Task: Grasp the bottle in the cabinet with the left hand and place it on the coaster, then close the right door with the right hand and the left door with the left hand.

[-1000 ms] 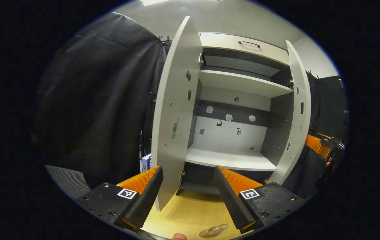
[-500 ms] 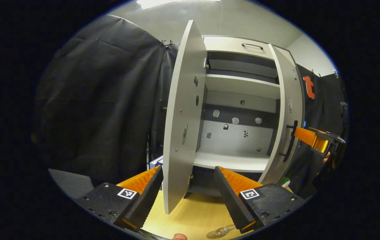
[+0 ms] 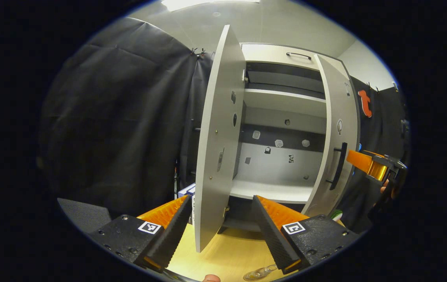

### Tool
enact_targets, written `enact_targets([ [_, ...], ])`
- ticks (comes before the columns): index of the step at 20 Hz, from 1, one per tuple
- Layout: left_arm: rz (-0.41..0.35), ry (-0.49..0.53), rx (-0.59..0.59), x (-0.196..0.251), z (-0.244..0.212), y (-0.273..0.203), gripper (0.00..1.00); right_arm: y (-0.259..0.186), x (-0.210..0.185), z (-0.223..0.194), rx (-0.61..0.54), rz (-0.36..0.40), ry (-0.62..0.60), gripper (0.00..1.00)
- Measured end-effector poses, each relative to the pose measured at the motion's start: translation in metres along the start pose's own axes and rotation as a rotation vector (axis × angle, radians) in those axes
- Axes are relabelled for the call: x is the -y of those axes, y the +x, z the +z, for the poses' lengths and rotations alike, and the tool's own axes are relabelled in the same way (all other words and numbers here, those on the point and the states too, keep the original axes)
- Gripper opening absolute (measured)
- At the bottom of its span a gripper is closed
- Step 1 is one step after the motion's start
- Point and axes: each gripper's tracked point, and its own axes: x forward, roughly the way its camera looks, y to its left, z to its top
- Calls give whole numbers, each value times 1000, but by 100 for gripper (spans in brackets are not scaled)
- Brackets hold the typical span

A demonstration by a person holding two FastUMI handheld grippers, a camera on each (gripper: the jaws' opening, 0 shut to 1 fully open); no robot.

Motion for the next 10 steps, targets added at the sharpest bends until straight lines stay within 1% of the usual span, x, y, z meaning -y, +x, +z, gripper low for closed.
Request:
enact_targets([
  [2, 4, 3, 0, -2, 1, -1, 96, 1, -3, 0, 2, 6, 2, 95],
  [3, 6, 5, 1, -3, 1, -1, 93, 0, -4, 0, 2, 9, 2, 95],
  [4, 8, 6, 2, -4, 1, -1, 93, 1, -6, -1, 1, 11, 2, 95],
  [5, 11, 9, 4, -6, 2, -1, 96, 1, -7, -1, 0, 14, 1, 95],
  [7, 20, 17, 7, -10, 3, -2, 96, 1, -9, -3, -2, 17, -1, 95],
  [8, 24, 20, 8, -13, 3, -2, 93, 2, -10, -3, -3, 18, -2, 95],
  [9, 29, 21, 10, -15, 4, -2, 96, 2, -12, -4, -4, 20, -3, 95],
  [10, 35, 21, 13, -19, 5, -2, 96, 2, -13, -4, -5, 21, -3, 95],
])
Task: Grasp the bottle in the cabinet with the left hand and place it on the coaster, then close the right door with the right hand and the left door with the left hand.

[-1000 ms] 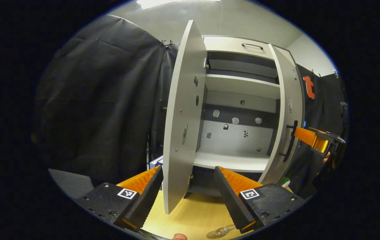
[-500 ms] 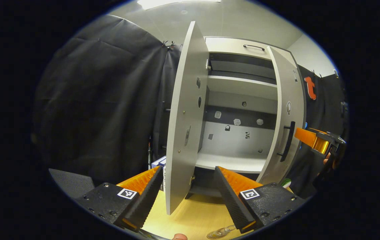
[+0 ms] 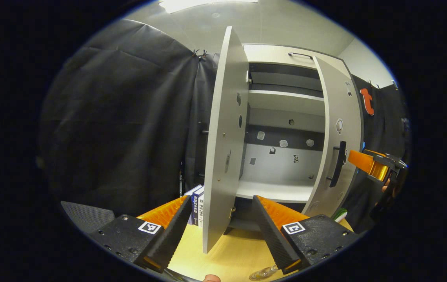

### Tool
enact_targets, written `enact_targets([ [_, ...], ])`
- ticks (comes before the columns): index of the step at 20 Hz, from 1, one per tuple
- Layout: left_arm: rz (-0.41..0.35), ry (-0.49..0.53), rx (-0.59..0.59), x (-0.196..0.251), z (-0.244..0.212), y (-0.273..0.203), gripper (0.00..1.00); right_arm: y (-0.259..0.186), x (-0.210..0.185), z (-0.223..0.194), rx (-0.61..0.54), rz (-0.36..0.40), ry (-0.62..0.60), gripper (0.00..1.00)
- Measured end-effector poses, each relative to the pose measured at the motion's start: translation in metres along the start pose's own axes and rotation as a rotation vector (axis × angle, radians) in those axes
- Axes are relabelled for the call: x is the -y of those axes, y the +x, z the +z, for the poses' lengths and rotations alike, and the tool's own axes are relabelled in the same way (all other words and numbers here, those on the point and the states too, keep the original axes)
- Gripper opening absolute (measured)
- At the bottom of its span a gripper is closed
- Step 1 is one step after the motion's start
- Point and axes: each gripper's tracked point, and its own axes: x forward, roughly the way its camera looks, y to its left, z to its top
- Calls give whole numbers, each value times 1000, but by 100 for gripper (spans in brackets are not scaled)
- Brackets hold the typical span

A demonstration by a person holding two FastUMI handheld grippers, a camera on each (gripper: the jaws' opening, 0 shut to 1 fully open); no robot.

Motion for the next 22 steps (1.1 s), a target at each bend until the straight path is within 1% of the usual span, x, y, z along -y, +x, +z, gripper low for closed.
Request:
enact_targets([
  [1, 6, 0, 2, -4, 1, 0, 93, 1, -2, -1, 0, 1, 1, 95],
  [2, 10, -1, 3, -8, 1, 0, 96, 3, -5, -2, -2, 2, 2, 95],
  [3, 16, -2, 4, -12, 1, 0, 93, 4, -7, -3, -4, 4, 3, 95],
  [7, 35, -5, 6, -30, 2, 1, 93, 10, -21, -8, -12, 13, 4, 95],
  [8, 41, -4, 6, -35, 2, 2, 96, 11, -26, -9, -14, 16, 6, 95],
  [9, 46, -4, 4, -39, 2, 3, 93, 13, -29, -11, -18, 19, 5, 95],
  [10, 51, -5, 4, -44, 2, 4, 93, 14, -33, -12, -20, 20, 5, 95],
  [11, 54, -8, 6, -49, 2, 5, 96, 16, -38, -13, -21, 22, 3, 95],
  [14, 63, -17, 4, -64, -1, 12, 96, 21, -48, -15, -24, 24, -3, 95],
  [16, 66, -20, 1, -73, -1, 19, 96, 24, -54, -16, -22, 20, -4, 95],
  [17, 64, -24, 0, -76, 0, 23, 93, 26, -56, -17, -21, 16, -4, 92],
  [18, 63, -27, 0, -79, -1, 25, 96, 27, -57, -18, -20, 10, -3, 95],
  [19, 61, -30, 2, -82, 0, 28, 93, 28, -59, -19, -20, 6, -2, 95],
  [21, 55, -30, 4, -87, 2, 36, 93, 31, -61, -19, -18, -7, 0, 95],
  [22, 52, -27, 3, -90, 2, 40, 96, 33, -62, -19, -18, -14, 0, 95],
])
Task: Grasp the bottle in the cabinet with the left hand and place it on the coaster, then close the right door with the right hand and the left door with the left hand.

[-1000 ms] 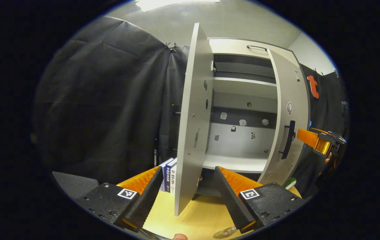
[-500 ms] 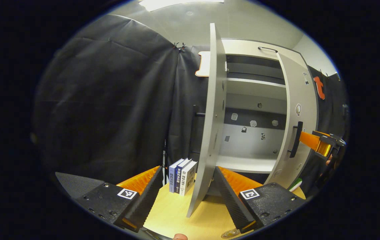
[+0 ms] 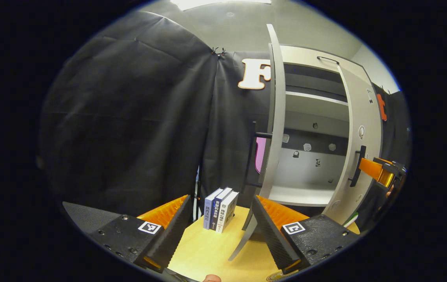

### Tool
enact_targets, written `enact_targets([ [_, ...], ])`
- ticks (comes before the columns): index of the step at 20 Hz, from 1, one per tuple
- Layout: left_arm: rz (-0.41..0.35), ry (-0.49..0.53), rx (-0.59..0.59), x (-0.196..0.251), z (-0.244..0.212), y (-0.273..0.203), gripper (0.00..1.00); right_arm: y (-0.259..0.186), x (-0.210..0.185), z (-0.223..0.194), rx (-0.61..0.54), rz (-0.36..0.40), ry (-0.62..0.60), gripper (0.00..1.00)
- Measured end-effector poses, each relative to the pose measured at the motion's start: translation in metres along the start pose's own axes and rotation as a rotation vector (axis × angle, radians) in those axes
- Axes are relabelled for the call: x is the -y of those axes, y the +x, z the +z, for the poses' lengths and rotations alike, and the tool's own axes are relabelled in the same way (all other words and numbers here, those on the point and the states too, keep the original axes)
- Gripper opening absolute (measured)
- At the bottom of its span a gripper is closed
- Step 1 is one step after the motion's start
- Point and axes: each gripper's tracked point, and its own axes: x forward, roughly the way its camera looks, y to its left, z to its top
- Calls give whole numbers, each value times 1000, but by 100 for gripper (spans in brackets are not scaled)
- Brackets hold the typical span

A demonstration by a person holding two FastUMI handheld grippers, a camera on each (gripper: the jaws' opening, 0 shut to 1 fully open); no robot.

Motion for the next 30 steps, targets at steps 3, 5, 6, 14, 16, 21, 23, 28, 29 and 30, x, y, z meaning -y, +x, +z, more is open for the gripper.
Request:
enact_targets([
  [3, -17, 10, -3, -4, 2, 9, 93, 1, -1, -3, -5, -21, 7, 95],
  [5, -39, 13, -6, -2, 1, 16, 96, 0, -1, -4, -7, -40, 7, 95],
  [6, -50, 14, -9, 0, 1, 19, 96, -1, -2, -5, -9, -49, 6, 95],
  [14, -106, 18, -27, 2, -3, 31, 93, -1, -12, -11, -27, -74, -3, 95],
  [16, -112, 15, -34, 3, -5, 33, 93, -2, -14, -14, -32, -70, -8, 92],
  [21, -124, 6, -53, 11, -15, 37, 96, -13, -5, -16, -42, -87, -33, 98],
  [23, -108, 22, -48, 9, -15, 38, 96, -17, 3, -17, -45, -103, -43, 95],
  [28, -109, 30, -45, 14, -15, 37, 95, -26, 23, -20, -56, -129, -54, 95],
  [29, -105, 32, -48, 13, -15, 37, 95, -26, 24, -20, -57, -128, -53, 92],
  [30, -101, 35, -45, 14, -15, 37, 95, -26, 23, -20, -56, -124, -52, 92],
])
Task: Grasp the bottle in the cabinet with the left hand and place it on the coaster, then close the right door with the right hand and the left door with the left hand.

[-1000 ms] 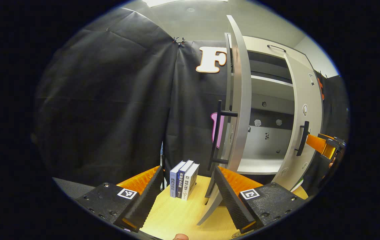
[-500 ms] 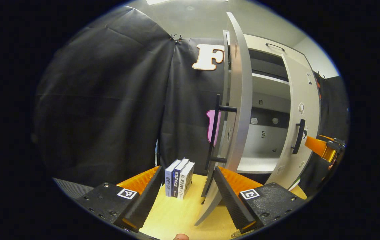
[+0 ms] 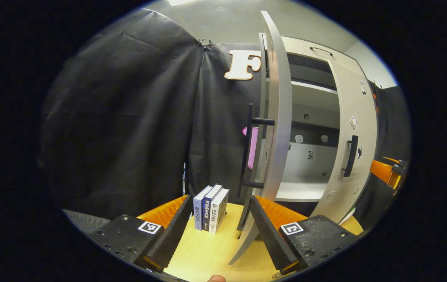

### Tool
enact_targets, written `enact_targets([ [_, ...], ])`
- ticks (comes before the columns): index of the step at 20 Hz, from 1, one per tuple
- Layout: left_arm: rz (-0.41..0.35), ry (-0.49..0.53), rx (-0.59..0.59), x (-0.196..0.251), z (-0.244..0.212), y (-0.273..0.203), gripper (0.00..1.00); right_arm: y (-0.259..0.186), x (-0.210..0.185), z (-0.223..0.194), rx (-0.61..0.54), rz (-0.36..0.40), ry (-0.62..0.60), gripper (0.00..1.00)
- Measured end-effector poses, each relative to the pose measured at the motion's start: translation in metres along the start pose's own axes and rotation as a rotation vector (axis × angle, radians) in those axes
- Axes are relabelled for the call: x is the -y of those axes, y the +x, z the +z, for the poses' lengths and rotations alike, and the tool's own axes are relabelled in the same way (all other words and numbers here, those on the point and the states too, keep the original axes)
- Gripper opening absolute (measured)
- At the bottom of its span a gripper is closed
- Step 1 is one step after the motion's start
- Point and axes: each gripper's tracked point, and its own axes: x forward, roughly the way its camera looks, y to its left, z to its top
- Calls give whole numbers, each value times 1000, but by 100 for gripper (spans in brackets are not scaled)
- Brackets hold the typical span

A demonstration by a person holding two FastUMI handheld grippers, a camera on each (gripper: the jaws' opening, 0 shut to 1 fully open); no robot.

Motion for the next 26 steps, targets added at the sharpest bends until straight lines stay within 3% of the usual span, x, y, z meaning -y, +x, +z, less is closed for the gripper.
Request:
enact_targets([
  [3, -2, 12, -1, 4, 1, -1, 95, 3, -3, 0, 5, 13, 0, 92],
  [4, -8, 16, 1, 6, 0, -2, 89, 4, -4, 0, 6, 18, 1, 92],
  [5, -12, 18, -1, 8, 0, -1, 94, 4, -7, -1, 7, 22, 3, 92],
  [15, -106, -1, -7, 40, -5, -5, 94, 13, -10, -7, -4, 48, 0, 92],
  [16, -116, -4, -7, 46, -5, -5, 94, 13, -8, -8, -5, 48, -2, 98],
  [20, -155, -3, -8, 67, -7, -2, 93, 10, 5, -7, -4, 29, -12, 92],
  [22, -177, -14, -12, 78, -8, -1, 93, 9, 14, -8, -7, 15, -15, 98],
  [26, -218, -19, -18, 101, -11, 1, 94, 5, 32, -8, -8, -15, -22, 92],
])
